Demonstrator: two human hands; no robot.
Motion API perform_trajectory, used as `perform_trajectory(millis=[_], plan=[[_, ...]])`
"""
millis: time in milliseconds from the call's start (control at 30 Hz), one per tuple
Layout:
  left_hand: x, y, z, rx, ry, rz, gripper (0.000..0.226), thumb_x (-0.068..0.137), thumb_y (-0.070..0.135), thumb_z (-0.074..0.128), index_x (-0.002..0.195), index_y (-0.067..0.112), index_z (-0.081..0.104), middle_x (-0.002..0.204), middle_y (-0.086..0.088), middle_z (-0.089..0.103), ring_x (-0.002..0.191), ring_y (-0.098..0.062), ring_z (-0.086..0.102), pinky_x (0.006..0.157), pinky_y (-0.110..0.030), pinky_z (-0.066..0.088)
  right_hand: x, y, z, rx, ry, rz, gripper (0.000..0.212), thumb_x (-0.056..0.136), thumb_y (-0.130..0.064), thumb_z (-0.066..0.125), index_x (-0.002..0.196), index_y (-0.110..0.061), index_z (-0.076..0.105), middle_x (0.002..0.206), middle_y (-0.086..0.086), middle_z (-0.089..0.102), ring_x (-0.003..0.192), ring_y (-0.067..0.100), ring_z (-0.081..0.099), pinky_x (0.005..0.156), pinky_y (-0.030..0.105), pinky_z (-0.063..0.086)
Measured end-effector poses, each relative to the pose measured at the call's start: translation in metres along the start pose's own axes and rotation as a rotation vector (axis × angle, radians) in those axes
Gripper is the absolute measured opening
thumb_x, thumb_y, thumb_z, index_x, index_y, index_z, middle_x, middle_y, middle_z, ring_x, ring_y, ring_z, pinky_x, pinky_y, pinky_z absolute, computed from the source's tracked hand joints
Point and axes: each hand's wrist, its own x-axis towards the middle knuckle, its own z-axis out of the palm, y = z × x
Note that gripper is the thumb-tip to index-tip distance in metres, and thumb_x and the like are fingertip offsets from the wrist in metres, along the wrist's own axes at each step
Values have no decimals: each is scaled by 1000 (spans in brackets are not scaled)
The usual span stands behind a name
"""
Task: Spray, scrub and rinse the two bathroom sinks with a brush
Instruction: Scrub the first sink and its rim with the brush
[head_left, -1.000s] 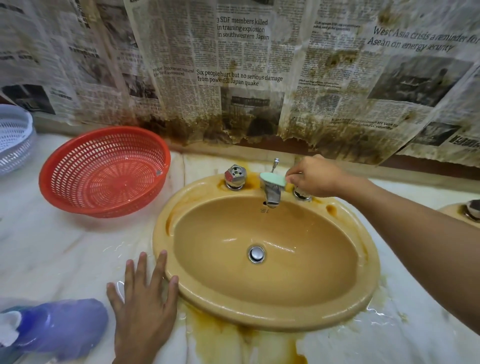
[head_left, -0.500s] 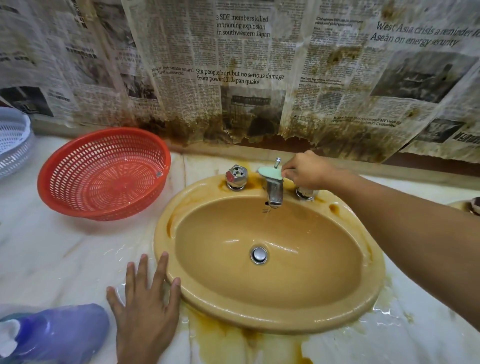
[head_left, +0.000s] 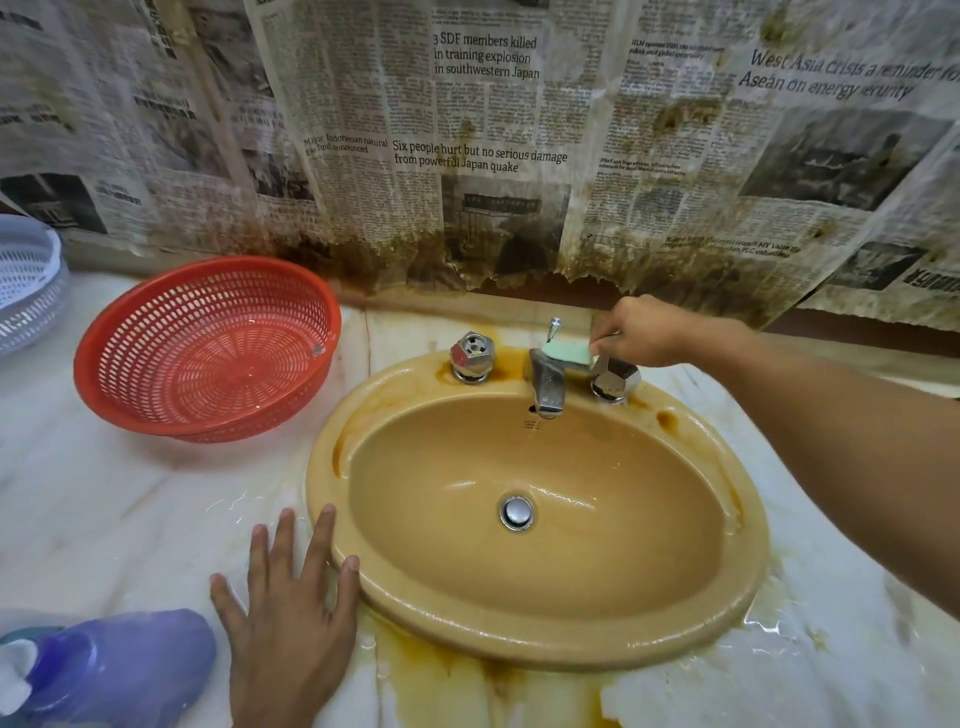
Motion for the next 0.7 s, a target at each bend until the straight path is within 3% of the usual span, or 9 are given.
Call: perform_trajectory(millis=[67, 167, 433, 567, 700], plan=[[0, 0, 0, 0, 0, -5, 65, 92, 71, 3, 156, 59, -3, 172, 10, 5, 158, -15, -8, 123, -58, -6, -7, 14, -11, -45, -22, 18, 26, 100, -38, 63, 110, -23, 80, 116, -5, 75, 110, 20, 66, 98, 38, 52], [2, 0, 1, 13, -4, -6, 65, 92, 71, 3, 156, 58, -3, 172, 9, 7, 158, -16, -5, 122, -59, -5, -15, 20, -12, 23, 29, 5, 27, 100, -39, 63, 115, -21, 79, 121, -5, 74, 117, 20, 64, 99, 33, 48], [3, 0, 0, 0, -6, -9, 69, 89, 72, 1, 157, 58, 3, 172, 10, 6, 158, -15, -6, 123, -58, -5, 8, -24, 12, 85, 75, -81, 27, 102, -32, 58, 117, -20, 77, 118, -4, 74, 101, 13, 61, 85, 31, 49], [4, 0, 0, 2, 0, -10, 70, 90, 72, 3, 158, 56, 9, 172, 9, 11, 158, -17, -2, 122, -60, -3, 3, -11, -10, 88, -12, -69, 28, 100, -38, 63, 117, -22, 77, 122, -6, 73, 103, 12, 61, 94, 32, 50], [5, -1, 2, -1, -5, -9, 69, 90, 71, 7, 158, 56, 13, 171, 8, 14, 159, -18, 2, 122, -62, 0, 4, -13, 4, 56, 52, -52, 28, 102, -34, 58, 115, -20, 78, 117, -3, 75, 114, 20, 61, 96, 35, 50]])
